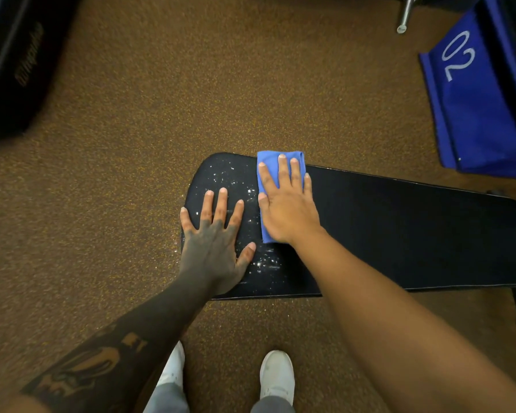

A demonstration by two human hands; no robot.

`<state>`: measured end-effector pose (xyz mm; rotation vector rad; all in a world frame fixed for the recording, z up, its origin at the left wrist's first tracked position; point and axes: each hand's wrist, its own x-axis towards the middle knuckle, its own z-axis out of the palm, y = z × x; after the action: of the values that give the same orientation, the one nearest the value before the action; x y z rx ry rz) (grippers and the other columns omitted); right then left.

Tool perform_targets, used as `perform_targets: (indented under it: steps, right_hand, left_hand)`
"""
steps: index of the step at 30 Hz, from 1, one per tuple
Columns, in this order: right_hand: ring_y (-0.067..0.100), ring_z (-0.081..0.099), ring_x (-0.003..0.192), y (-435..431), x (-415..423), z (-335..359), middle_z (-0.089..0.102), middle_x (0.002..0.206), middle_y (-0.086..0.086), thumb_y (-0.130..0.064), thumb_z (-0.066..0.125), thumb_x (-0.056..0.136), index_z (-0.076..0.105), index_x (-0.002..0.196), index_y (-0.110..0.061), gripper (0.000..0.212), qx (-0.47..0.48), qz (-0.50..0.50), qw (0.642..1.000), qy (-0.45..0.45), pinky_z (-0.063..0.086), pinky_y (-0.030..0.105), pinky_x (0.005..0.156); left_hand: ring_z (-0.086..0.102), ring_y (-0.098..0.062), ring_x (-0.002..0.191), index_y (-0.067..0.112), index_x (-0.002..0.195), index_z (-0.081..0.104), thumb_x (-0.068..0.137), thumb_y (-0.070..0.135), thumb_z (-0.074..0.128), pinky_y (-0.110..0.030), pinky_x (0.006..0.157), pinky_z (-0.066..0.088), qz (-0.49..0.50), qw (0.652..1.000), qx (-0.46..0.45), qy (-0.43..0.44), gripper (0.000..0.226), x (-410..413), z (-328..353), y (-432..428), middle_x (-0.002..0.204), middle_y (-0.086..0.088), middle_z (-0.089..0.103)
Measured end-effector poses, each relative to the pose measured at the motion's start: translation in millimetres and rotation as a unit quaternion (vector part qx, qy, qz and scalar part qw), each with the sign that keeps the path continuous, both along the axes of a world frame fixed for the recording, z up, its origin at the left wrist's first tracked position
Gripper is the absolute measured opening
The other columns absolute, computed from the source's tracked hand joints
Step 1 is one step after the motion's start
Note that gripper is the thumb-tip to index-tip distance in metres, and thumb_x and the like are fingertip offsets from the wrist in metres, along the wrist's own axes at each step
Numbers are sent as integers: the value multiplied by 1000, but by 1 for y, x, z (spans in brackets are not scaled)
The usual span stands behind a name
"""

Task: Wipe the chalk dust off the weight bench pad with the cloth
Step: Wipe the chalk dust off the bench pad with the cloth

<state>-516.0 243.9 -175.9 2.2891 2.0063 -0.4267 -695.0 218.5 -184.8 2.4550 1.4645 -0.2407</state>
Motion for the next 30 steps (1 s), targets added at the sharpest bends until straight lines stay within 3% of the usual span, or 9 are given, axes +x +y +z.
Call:
perform_targets:
  steps: [5, 14, 19, 22, 24, 26, 30]
  right_hand:
    - [30, -14, 152, -42, -5, 2, -10, 166, 8, -39, 27, 103, 3, 158, -31, 61, -4, 45, 999, 0, 0, 51, 122]
    - [30, -15, 151, 34, -13, 2, -11, 166, 8, -38, 24, 104, 1, 158, -28, 59, -18, 2, 1000, -5, -2, 53, 121]
    - [29, -11, 152, -20, -9, 2, -8, 166, 7, -38, 25, 103, 3, 158, -29, 60, 15, 70, 997, 0, 1, 51, 122]
    - [26, -12, 152, -19, -2, 2, -8, 167, 3, -38, 25, 103, 4, 158, -31, 59, -3, 56, 998, 5, 2, 50, 122]
    - [26, -15, 151, -2, -6, 0, -11, 166, 3, -39, 25, 103, 2, 157, -31, 59, -7, 24, 1000, 2, 1, 51, 122]
    - [29, -16, 151, 20, -14, -2, -11, 166, 6, -39, 24, 104, 1, 158, -30, 60, -6, -2, 1000, 5, -1, 52, 122]
    - [33, -14, 151, 48, -27, -2, -9, 166, 10, -39, 24, 104, 1, 158, -25, 61, -13, -14, 1000, 2, -2, 55, 121]
  left_hand:
    - [-20, -30, 153, 23, 158, -10, 90, 67, 11, -68, 120, 1, 4, 1000, -3, -6, 83, 0, 3, 0, 167, -9, -19]
    - [-21, -27, 153, 18, 157, -11, 92, 63, 11, -63, 121, -4, 13, 1000, -7, -15, 82, -2, 1, 1, 167, -8, -19]
    - [-14, -27, 155, 9, 158, -1, 91, 58, 10, -57, 124, 0, 111, 990, -11, -89, 84, 0, 2, 1, 168, -11, -11]
    - [-11, -25, 155, 7, 158, 3, 93, 55, 15, -53, 124, 2, 146, 980, -14, -133, 81, 1, 2, 2, 169, -11, -8]
    - [-5, -26, 156, 7, 157, 7, 99, 49, 28, -50, 124, 5, 207, 959, -24, -193, 75, 3, 3, 4, 169, -11, -3]
    - [8, -29, 155, 5, 157, 13, 102, 39, 40, -47, 124, 13, 310, 914, -42, -258, 70, 5, 5, 11, 168, -14, 9]
    - [35, -33, 145, 5, 154, 28, 107, 37, 32, -46, 120, 26, 460, 825, -112, -308, 57, 4, 9, 33, 159, -17, 36]
